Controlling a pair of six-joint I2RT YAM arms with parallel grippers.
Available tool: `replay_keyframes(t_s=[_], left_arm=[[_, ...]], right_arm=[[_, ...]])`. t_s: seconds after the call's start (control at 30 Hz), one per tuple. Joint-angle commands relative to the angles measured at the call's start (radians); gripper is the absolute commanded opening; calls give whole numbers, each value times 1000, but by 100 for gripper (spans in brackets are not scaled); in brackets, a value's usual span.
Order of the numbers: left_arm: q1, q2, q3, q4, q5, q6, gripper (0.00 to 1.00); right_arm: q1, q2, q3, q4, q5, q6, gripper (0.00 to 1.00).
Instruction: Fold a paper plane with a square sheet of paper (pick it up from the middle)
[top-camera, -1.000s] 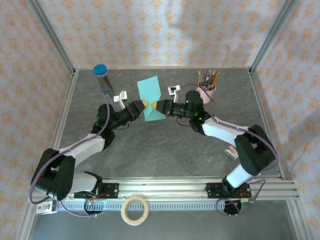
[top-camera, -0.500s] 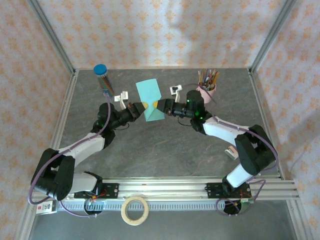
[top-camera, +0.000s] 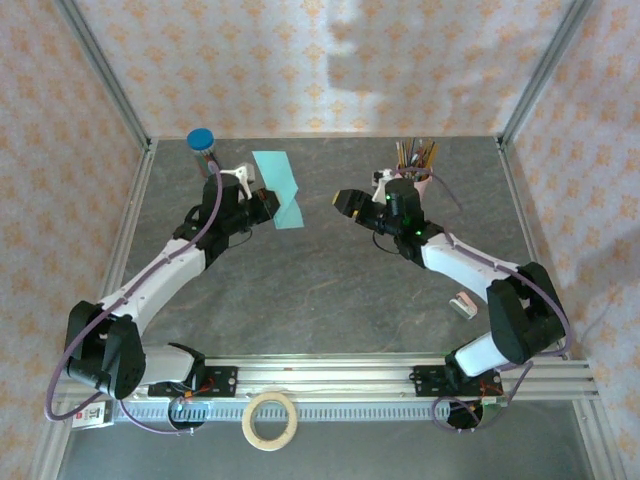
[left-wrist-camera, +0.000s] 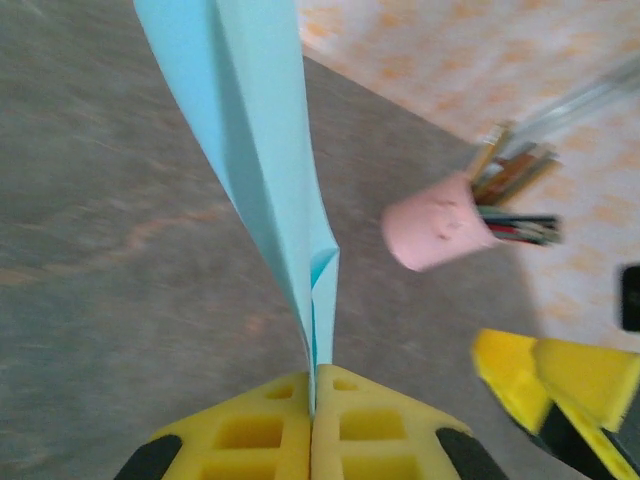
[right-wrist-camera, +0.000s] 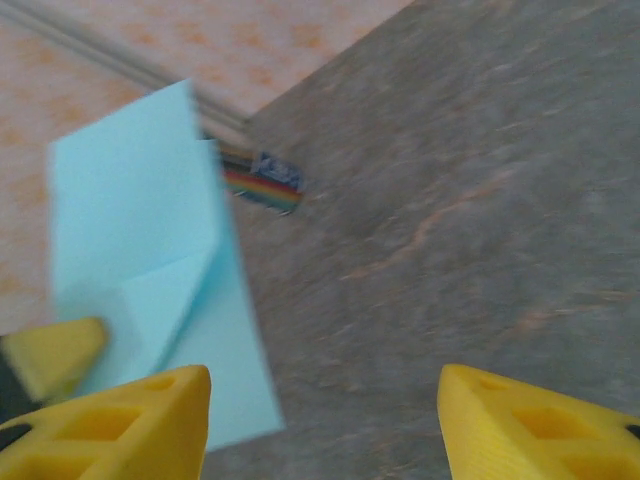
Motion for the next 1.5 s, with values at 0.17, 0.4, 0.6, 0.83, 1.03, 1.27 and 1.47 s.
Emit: replay_keyframes(t_s=[0.17, 0.4, 0.6, 0.83, 1.03, 1.27, 1.47], left_arm=[[-104, 153, 282, -575, -602, 182, 7], [-219, 352, 429, -753, -866, 130, 7], [-295, 532, 530, -827, -986, 99, 7], [-363, 735, 631, -869, -1018, 70, 8], [-394, 807, 640, -795, -827, 62, 15], [-386, 768, 583, -658, -585, 55, 33], [-310, 646, 486, -517, -378, 42, 57]], right_arm=[[-5, -63, 13, -151, 282, -48, 64], [-10, -95, -14, -188, 371, -32, 64], [-19, -125, -39, -216, 424, -21, 64], [-30, -149, -60, -236, 479, -13, 64], [-36, -155, -74, -245, 488, -2, 64], [-37, -140, -88, -236, 435, -3, 64], [-36, -81, -77, -205, 309, -42, 60]])
